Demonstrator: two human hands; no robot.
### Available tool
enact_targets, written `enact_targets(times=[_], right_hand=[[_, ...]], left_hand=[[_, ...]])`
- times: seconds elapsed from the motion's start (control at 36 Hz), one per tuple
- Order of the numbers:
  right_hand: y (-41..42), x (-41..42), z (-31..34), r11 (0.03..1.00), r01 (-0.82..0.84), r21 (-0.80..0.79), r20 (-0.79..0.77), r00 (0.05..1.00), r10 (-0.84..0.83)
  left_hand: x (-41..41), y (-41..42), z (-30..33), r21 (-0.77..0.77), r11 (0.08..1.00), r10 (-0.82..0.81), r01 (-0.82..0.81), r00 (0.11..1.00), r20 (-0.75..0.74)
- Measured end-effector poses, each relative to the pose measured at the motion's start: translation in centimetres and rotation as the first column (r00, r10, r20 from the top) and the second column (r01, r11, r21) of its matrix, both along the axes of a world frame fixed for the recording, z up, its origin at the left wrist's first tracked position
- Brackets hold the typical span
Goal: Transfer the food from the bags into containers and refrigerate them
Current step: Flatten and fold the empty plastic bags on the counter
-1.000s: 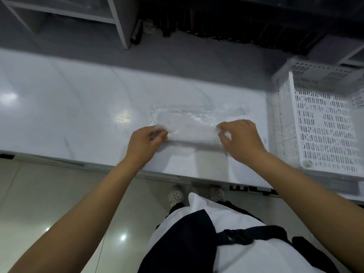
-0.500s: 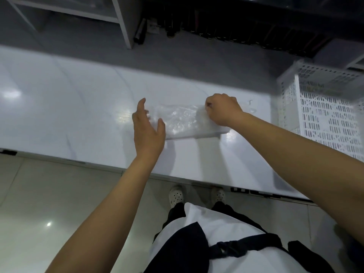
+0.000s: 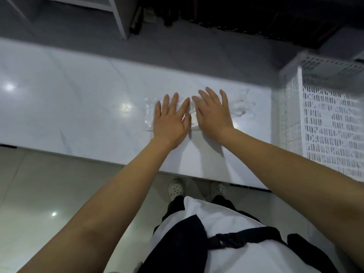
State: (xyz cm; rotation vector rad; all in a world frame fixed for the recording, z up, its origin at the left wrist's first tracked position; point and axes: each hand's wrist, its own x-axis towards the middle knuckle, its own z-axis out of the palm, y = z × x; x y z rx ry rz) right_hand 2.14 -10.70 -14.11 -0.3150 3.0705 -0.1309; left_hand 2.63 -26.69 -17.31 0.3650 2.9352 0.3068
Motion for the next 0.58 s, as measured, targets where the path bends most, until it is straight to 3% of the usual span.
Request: enact_targets(times=[0.11,0.58], right_hand=[[0.7,1.4,-2.4,0.999,0.041,0.036,0.155,0.987,-0.046],[4.2,0.5,-4.1,0.969,0.247,0.009,0.145,0.958,-0.246]], left_hand=[[0.3,-0.1,-0.5,-0.023,1.0,-0.004,0.004,1.0,-0.02],[-0.3,-4.2,-0.4,-0.037,0.989,0.14,-0.14,0.99,-0.017]])
